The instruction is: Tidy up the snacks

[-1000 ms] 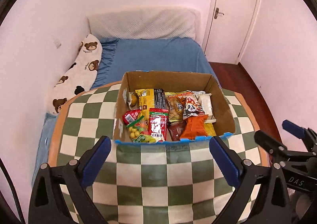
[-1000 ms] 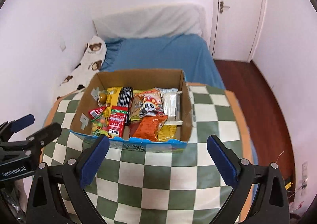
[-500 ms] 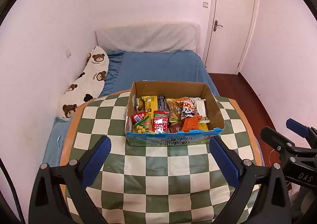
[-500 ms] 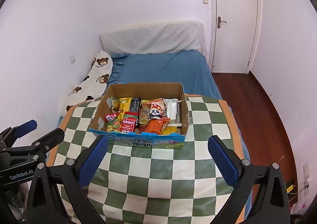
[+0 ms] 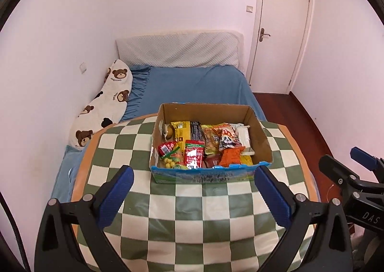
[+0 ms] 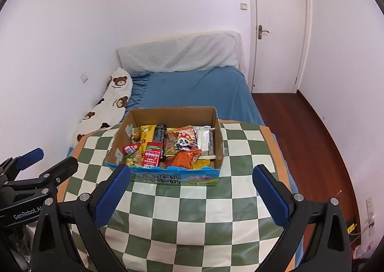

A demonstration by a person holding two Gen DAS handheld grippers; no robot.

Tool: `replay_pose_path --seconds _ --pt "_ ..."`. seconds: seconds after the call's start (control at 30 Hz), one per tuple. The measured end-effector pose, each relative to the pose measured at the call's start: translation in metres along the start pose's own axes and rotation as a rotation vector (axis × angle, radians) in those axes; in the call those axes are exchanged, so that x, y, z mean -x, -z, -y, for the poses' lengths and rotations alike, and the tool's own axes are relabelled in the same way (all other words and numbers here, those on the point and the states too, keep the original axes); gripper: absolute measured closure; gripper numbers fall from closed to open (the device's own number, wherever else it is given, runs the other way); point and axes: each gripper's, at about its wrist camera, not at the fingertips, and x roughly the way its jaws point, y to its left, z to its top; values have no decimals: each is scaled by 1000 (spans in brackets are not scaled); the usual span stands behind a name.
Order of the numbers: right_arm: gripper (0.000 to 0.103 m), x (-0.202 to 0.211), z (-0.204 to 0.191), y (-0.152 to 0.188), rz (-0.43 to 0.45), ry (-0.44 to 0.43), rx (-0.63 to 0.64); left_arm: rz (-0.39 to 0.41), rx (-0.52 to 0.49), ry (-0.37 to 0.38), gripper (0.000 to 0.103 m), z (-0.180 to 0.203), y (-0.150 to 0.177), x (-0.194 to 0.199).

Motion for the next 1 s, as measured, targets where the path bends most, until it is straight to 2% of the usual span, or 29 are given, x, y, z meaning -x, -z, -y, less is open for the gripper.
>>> replay_pose_path --seconds 0.2,0.5,1.0 --pt "0 -29 8 -4 -12 41 -12 14 0 -32 0 0 -9 -24" --pt "0 -64 6 -11 -12 78 5 -48 6 -43 0 0 -14 -65" --pt "0 -84 5 -13 -28 78 10 -59 6 -47 0 3 -12 -74"
